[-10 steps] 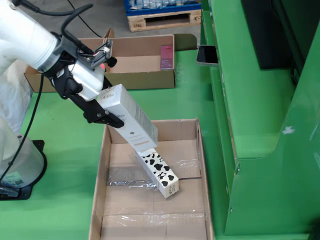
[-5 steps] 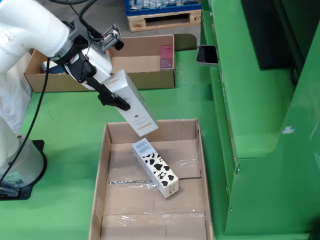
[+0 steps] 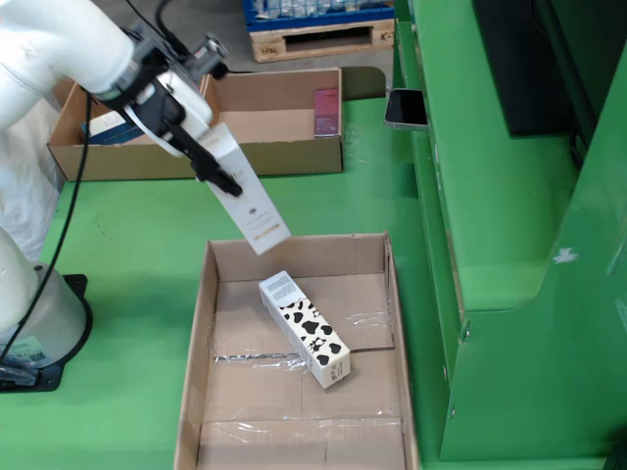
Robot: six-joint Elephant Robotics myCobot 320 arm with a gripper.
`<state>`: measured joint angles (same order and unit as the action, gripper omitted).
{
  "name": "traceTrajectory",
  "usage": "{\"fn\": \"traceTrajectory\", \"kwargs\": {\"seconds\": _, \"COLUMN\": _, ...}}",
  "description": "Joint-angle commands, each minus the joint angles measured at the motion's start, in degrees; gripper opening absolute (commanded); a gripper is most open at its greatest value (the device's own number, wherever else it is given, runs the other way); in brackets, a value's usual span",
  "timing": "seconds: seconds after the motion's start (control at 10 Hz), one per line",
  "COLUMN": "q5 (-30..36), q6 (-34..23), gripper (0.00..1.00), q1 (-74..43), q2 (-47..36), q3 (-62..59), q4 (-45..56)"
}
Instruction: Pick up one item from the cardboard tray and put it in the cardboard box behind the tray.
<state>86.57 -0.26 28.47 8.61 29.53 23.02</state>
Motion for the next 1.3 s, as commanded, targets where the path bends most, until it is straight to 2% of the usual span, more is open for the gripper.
{"fn": "traceTrajectory", "kwargs": {"seconds": 0.0, "q5": -1.8, "q6": -1.4, "gripper": 0.00, "q1": 10.0, "q2": -11.6, "q3": 7.3, "q4": 2.9}}
{"fn": "traceTrajectory", "kwargs": {"seconds": 0.5, "q5": -1.9, "q6": -2.2, "gripper": 0.00, "q1": 14.1, "q2": -12.1, "q3": 5.6, "q4": 6.7}}
{"fn": "traceTrajectory", "kwargs": {"seconds": 0.7, "q5": -2.5, "q6": -3.1, "gripper": 0.00, "q1": 18.3, "q2": -13.8, "q3": 5.7, "q4": 10.2}}
{"fn": "traceTrajectory", "kwargs": {"seconds": 0.8, "q5": -4.2, "q6": -3.7, "gripper": 0.00, "q1": 25.7, "q2": -17.1, "q3": 8.2, "q4": 13.1}}
{"fn": "traceTrajectory", "kwargs": {"seconds": 1.0, "q5": -4.2, "q6": -3.7, "gripper": 0.00, "q1": 25.7, "q2": -17.1, "q3": 8.2, "q4": 13.1}}
{"fn": "traceTrajectory", "kwargs": {"seconds": 1.1, "q5": -3.5, "q6": -6.1, "gripper": 0.00, "q1": 27.9, "q2": -16.6, "q3": 6.7, "q4": 15.6}}
{"fn": "traceTrajectory", "kwargs": {"seconds": 1.2, "q5": -3.5, "q6": -6.1, "gripper": 0.00, "q1": 27.9, "q2": -16.6, "q3": 6.7, "q4": 15.6}}
